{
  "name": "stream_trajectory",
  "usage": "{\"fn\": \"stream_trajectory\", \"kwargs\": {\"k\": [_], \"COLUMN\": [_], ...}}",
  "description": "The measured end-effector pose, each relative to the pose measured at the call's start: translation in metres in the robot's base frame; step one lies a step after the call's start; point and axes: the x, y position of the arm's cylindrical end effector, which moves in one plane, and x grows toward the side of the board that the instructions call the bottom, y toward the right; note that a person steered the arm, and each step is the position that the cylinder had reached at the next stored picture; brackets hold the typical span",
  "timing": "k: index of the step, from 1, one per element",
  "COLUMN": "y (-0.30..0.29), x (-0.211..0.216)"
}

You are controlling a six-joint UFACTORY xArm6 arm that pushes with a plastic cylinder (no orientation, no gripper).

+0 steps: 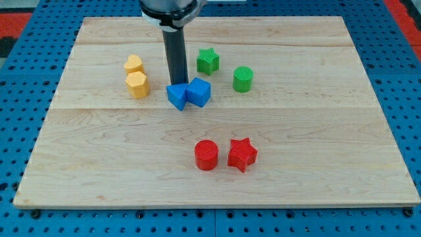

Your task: Push the blue cube to the center right side of the board

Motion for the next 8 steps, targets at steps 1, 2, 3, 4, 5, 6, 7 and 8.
{"fn": "stream_trajectory", "kwargs": {"k": [1,2,3,4,5,6,7,8], "y": [-0.03,-0.036,0.008,0.084,0.156,0.185,0.189,0.257], "x": [0.018,0.024,0.024,0.002,0.003,-0.004,-0.017,-0.015]}}
